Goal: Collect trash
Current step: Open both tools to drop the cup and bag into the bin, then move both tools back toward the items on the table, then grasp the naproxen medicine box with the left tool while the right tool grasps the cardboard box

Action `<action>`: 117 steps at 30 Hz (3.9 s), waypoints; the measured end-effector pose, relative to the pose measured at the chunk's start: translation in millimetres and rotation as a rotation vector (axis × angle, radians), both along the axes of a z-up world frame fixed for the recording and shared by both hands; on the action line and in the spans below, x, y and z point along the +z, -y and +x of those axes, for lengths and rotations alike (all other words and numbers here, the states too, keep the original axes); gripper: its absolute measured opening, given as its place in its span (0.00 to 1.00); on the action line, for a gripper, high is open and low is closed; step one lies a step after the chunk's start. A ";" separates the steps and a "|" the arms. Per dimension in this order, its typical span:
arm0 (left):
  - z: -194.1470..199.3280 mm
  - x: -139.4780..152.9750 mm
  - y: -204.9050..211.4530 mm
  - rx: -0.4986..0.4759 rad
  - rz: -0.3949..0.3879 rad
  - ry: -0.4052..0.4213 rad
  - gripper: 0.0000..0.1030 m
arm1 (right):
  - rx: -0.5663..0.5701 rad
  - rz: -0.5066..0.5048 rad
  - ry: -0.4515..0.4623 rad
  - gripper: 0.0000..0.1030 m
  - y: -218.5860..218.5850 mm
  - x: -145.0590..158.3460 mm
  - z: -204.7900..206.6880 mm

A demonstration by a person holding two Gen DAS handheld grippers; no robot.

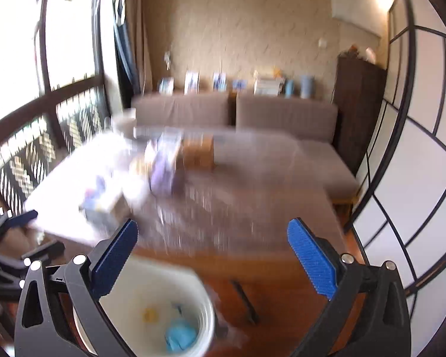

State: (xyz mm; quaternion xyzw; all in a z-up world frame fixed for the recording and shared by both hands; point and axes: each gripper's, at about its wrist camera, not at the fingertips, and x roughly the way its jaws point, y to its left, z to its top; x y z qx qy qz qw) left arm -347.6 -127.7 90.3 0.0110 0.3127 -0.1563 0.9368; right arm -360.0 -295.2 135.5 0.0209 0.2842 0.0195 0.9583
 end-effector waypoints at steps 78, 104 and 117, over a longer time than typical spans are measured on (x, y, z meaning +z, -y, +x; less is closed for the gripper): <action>117.0 -73.1 19.5 0.114 0.153 -0.221 0.88 | 0.054 -0.115 -0.305 0.83 -54.1 -109.2 306.4; 110.2 -67.4 17.9 0.071 0.151 -0.195 0.79 | 0.020 -0.065 -0.310 0.56 -37.8 -90.9 276.7; 114.7 -66.3 5.6 0.084 0.128 -0.214 0.79 | 0.031 -0.027 -0.365 0.56 -27.9 -89.3 219.8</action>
